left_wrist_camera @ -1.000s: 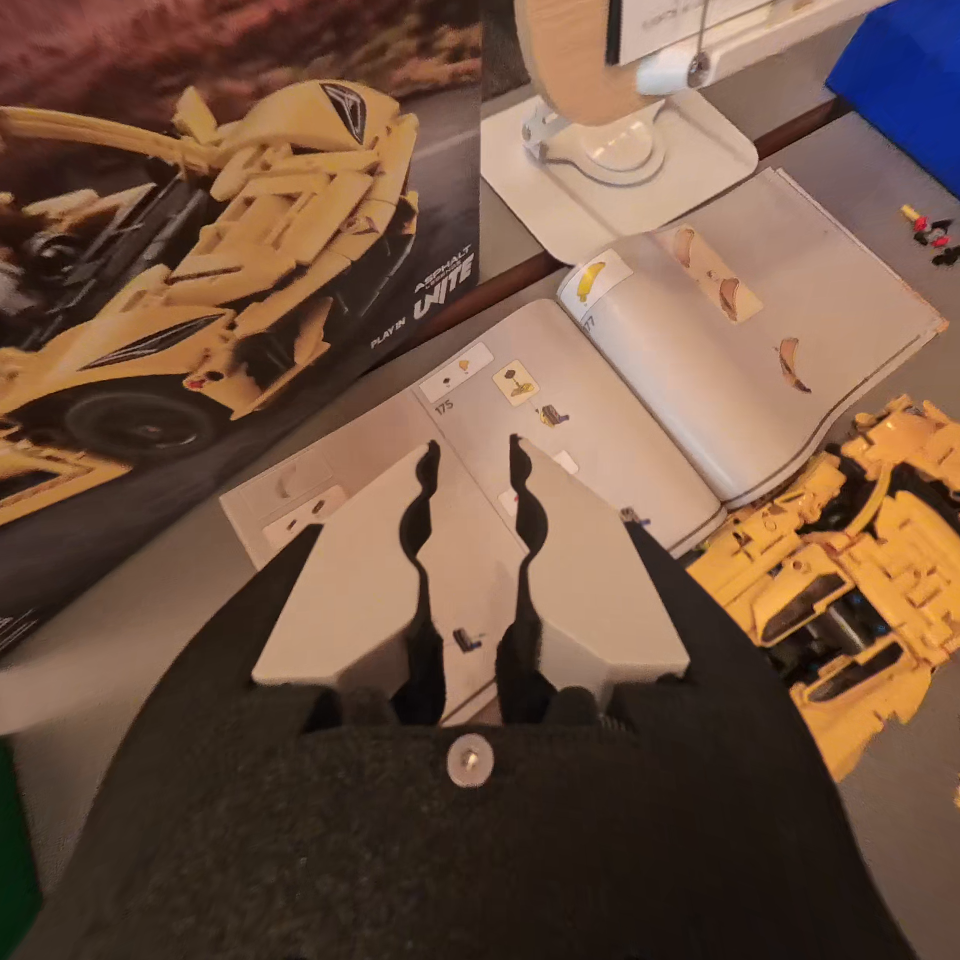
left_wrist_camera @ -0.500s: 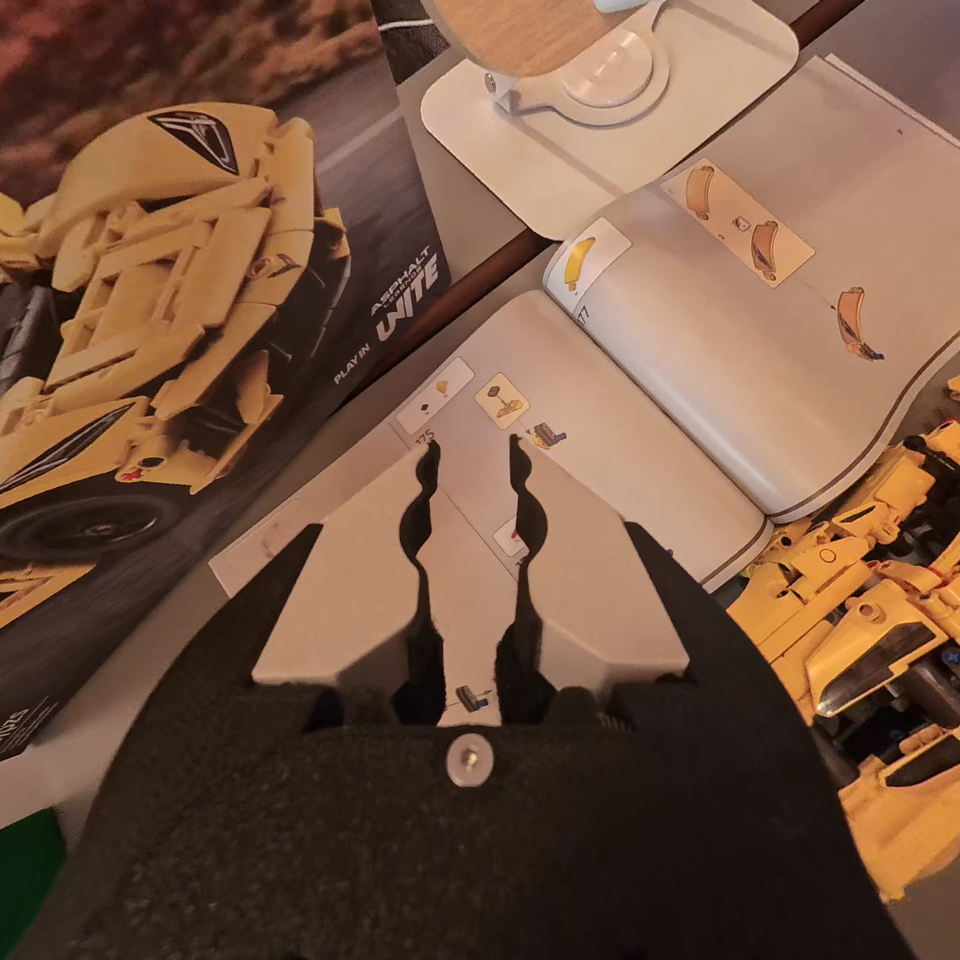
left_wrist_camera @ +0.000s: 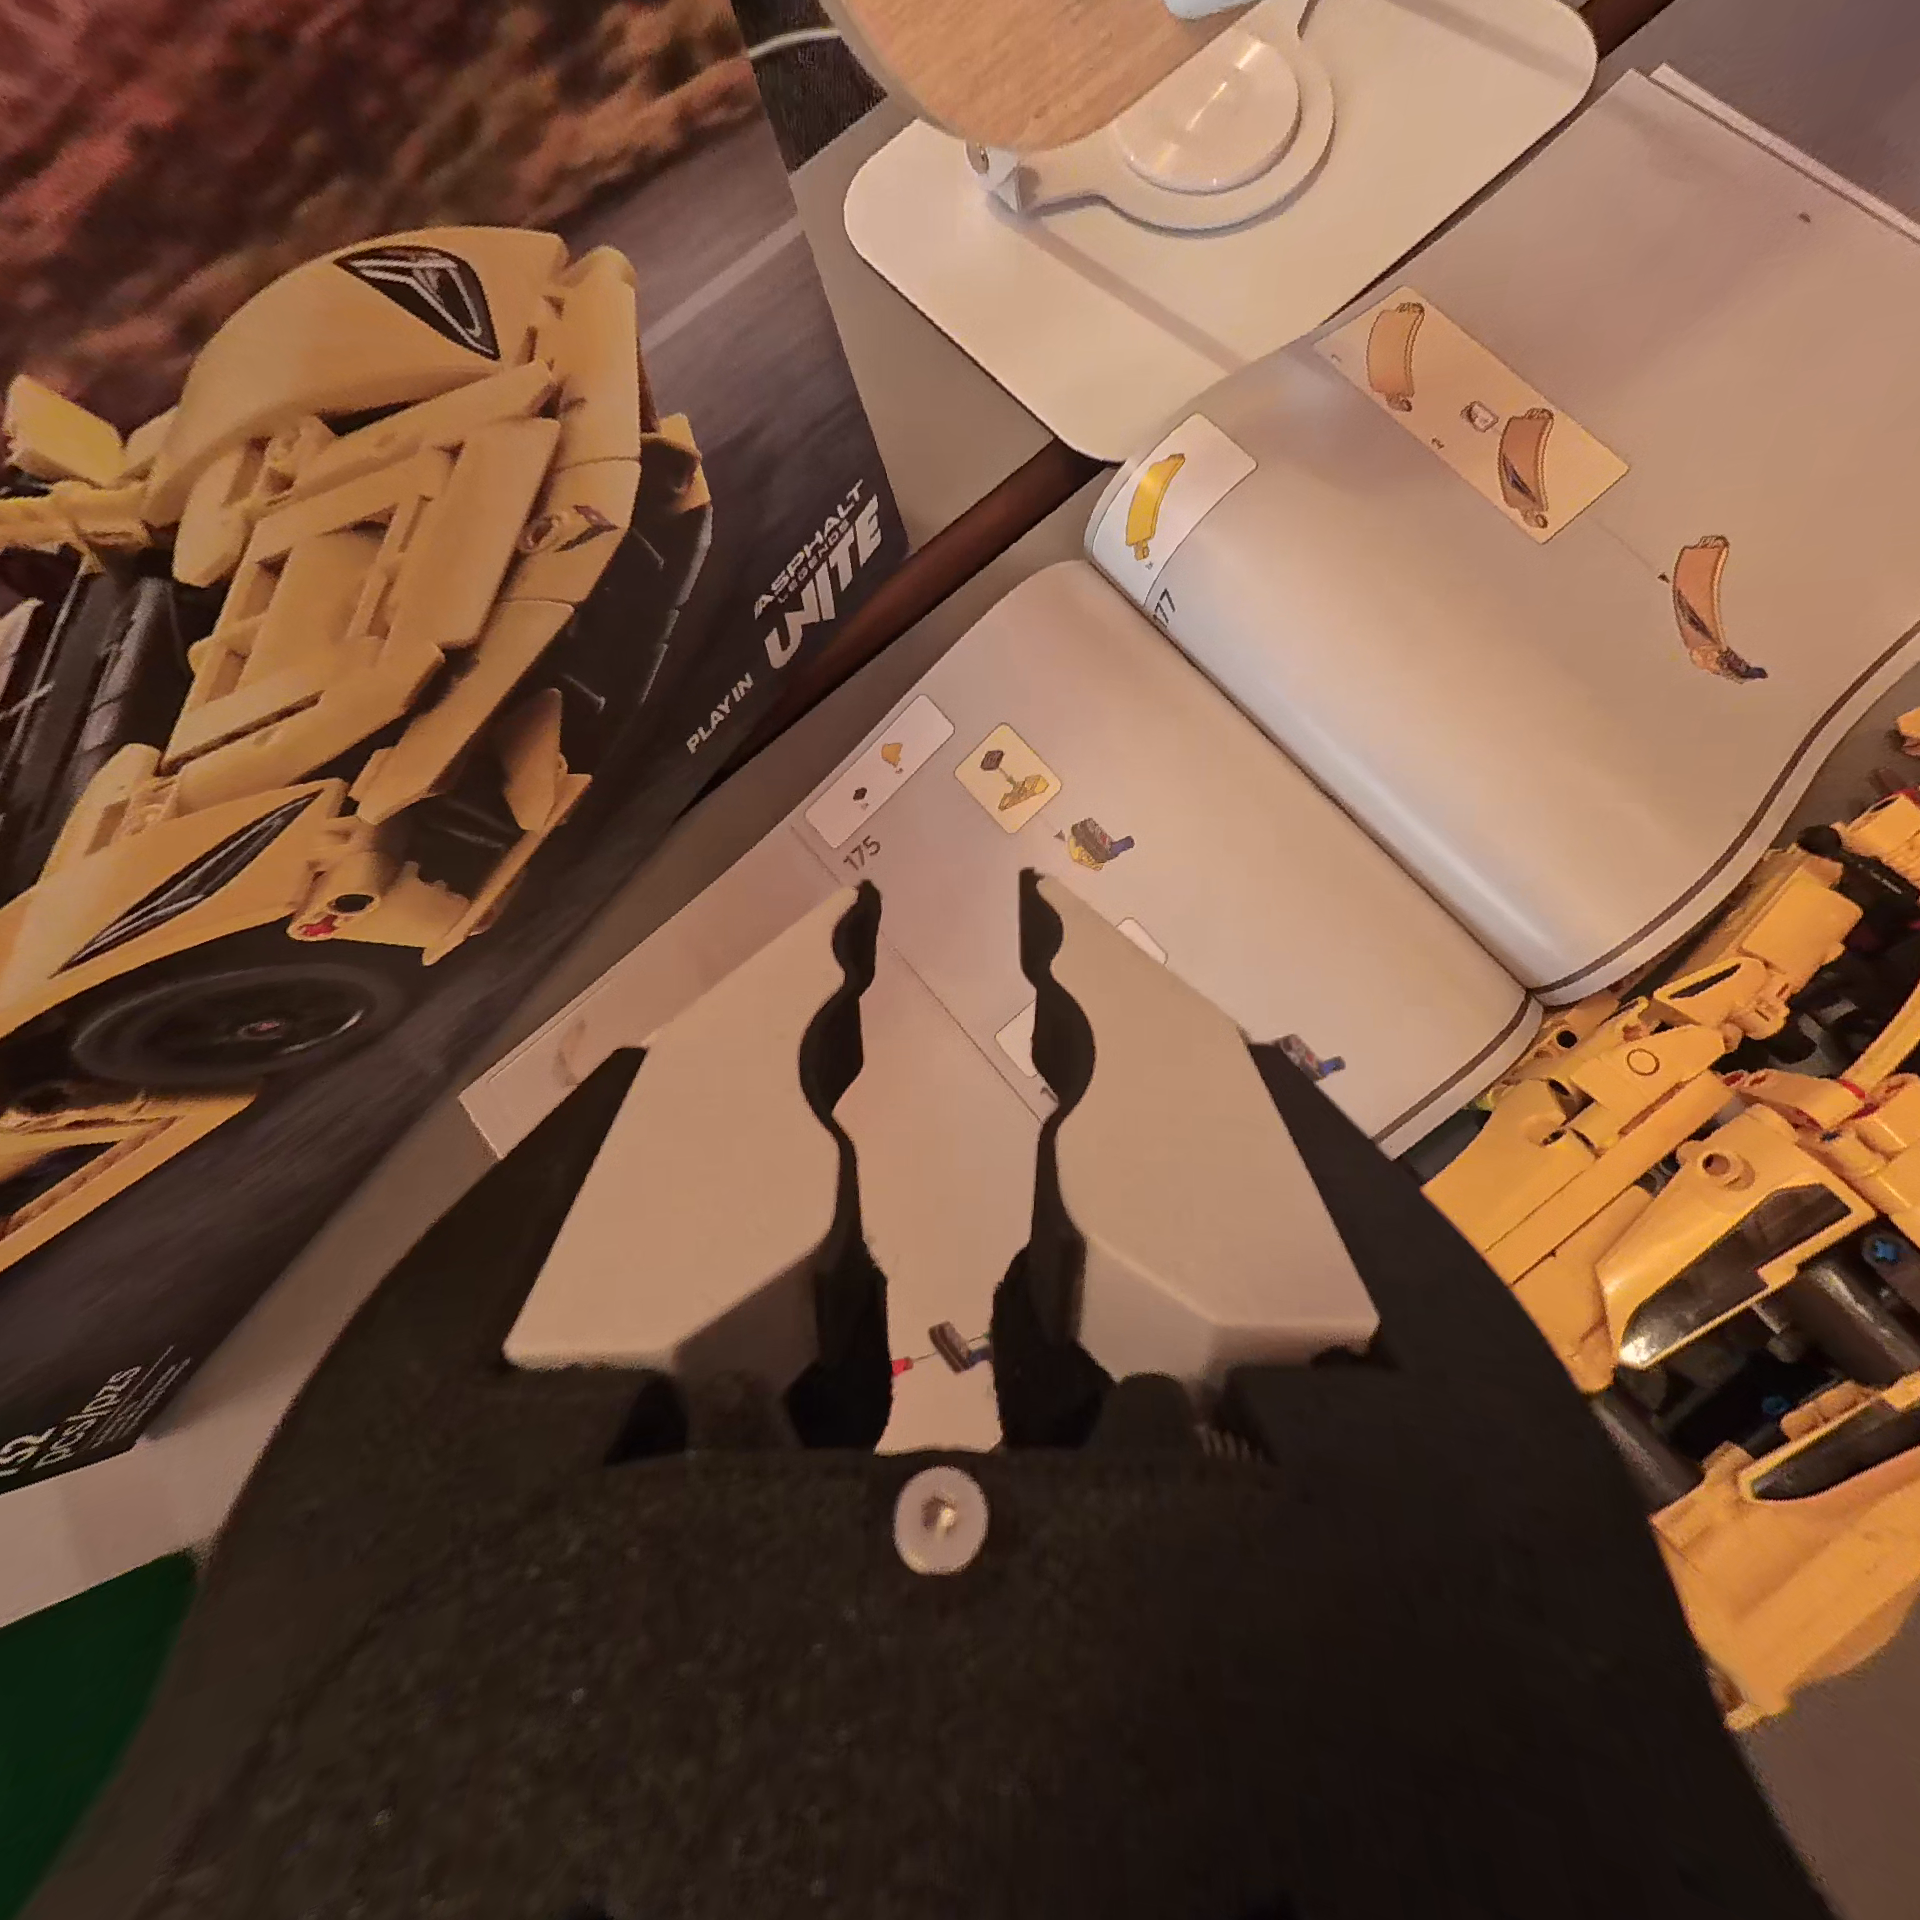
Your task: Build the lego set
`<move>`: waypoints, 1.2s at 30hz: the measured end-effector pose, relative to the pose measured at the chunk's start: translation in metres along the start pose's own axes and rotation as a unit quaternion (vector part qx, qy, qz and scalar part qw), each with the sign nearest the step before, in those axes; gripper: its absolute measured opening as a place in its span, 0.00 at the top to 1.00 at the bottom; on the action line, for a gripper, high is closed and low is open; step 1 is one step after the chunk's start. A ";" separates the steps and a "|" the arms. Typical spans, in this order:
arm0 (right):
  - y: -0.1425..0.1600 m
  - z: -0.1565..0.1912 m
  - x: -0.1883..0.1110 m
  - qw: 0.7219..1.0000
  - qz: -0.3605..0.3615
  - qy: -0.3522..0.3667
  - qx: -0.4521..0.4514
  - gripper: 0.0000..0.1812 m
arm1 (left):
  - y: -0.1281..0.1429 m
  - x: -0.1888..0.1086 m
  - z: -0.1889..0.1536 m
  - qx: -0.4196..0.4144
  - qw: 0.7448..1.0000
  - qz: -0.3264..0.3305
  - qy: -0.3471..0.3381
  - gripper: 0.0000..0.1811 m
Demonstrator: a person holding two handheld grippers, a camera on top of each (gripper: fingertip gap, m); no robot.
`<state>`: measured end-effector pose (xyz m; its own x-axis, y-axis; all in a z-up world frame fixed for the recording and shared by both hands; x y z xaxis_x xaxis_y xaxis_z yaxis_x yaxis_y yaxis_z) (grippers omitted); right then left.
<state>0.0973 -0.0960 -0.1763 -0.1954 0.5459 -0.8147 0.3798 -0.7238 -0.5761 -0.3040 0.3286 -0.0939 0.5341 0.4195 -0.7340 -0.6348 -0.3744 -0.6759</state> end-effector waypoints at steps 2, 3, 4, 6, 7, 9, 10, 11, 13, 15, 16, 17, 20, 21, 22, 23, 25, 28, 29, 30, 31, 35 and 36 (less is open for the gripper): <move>0.003 0.007 -0.002 1.000 -0.001 -0.015 0.000 0.95 | 0.001 -0.002 0.002 0.003 1.000 0.001 -0.005 0.85; 0.004 0.010 -0.003 1.000 0.001 -0.019 -0.001 0.95 | 0.002 -0.002 0.002 0.003 1.000 0.001 -0.007 0.85; 0.004 0.012 -0.003 1.000 0.002 -0.023 -0.003 0.95 | 0.002 -0.002 0.003 0.003 1.000 0.001 -0.006 0.85; 0.003 0.016 -0.004 1.000 -0.001 -0.028 -0.003 0.95 | 0.002 -0.001 0.003 0.000 1.000 0.000 -0.003 0.85; 0.002 0.019 -0.004 0.999 -0.004 -0.036 -0.003 0.95 | 0.002 -0.001 0.002 0.000 1.000 0.000 -0.001 0.85; 0.000 0.023 -0.003 0.999 -0.005 -0.032 -0.010 0.96 | 0.003 0.000 0.001 0.002 1.000 0.001 0.000 0.85; 0.000 0.023 -0.003 1.000 -0.001 -0.026 -0.014 0.95 | 0.003 0.000 0.000 0.004 1.000 0.001 -0.001 0.85; 0.001 0.022 -0.003 1.000 0.001 -0.019 -0.016 0.95 | 0.003 0.000 0.000 0.007 1.000 0.002 -0.001 0.85; 0.002 0.019 -0.003 1.000 -0.006 -0.022 -0.008 0.95 | 0.003 0.000 -0.001 0.012 1.000 0.004 -0.003 0.85; 0.002 0.017 -0.002 1.000 -0.010 -0.028 -0.003 0.94 | 0.003 0.000 -0.001 0.014 1.000 0.004 -0.007 0.85; 0.002 0.017 0.000 1.000 -0.011 -0.028 -0.006 0.94 | 0.003 0.000 -0.001 0.014 1.000 0.004 -0.007 0.85; 0.002 0.017 0.002 1.000 -0.010 -0.028 -0.009 0.94 | 0.004 0.000 -0.001 0.013 1.000 0.004 -0.006 0.85; 0.001 0.017 0.005 0.999 -0.011 -0.031 -0.014 0.96 | 0.005 -0.001 -0.001 0.012 1.000 0.006 -0.005 0.85; 0.000 0.017 0.005 0.999 -0.008 -0.033 -0.016 0.96 | 0.005 -0.001 -0.001 0.013 1.000 0.007 -0.005 0.85; 0.000 0.017 0.003 0.999 -0.004 -0.033 -0.019 0.96 | 0.006 -0.002 -0.001 0.013 1.000 0.007 -0.004 0.85; -0.001 0.018 0.000 0.999 -0.005 -0.030 -0.022 0.96 | 0.007 -0.003 -0.001 0.013 1.000 0.007 -0.004 0.85; -0.009 0.021 -0.009 0.999 -0.016 -0.028 -0.027 0.96 | 0.009 -0.007 -0.002 0.010 1.000 0.003 -0.003 0.85; -0.039 0.039 -0.019 0.995 -0.063 -0.051 -0.061 0.96 | 0.014 -0.016 -0.002 -0.003 1.000 -0.009 -0.003 0.85; -0.052 0.049 -0.018 0.991 -0.083 -0.070 -0.074 0.96 | 0.015 -0.019 -0.001 -0.009 1.000 -0.014 -0.002 0.85; -0.065 0.062 -0.013 0.986 -0.100 -0.100 -0.085 0.96 | 0.017 -0.022 0.000 -0.017 1.000 -0.020 0.000 0.85; -0.078 0.075 -0.004 0.981 -0.110 -0.131 -0.095 0.96 | 0.019 -0.027 0.000 -0.026 0.999 -0.027 0.003 0.85; -0.118 0.136 0.049 0.955 -0.077 -0.221 -0.184 0.96 | 0.041 -0.050 -0.003 -0.056 0.997 -0.052 0.016 0.85; -0.125 0.147 0.060 0.950 -0.055 -0.217 -0.218 0.96 | 0.051 -0.057 -0.007 -0.057 0.997 -0.054 0.020 0.85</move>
<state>-0.0952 -0.0346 -0.1627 -0.5746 0.3136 -0.7560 0.6549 -0.3778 -0.6545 -0.3626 0.2801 -0.0872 0.6192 0.4306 -0.6567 -0.5054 -0.4215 -0.7529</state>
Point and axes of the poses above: each gripper's, where its closed fingertips meet, x out along the fingers, y out of its underside, z = x × y across the jaws, the point moved 9 cm from there along -x, back along the fingers, and after that the axes turned 4 degrees about -x, right-handed, at the moved point
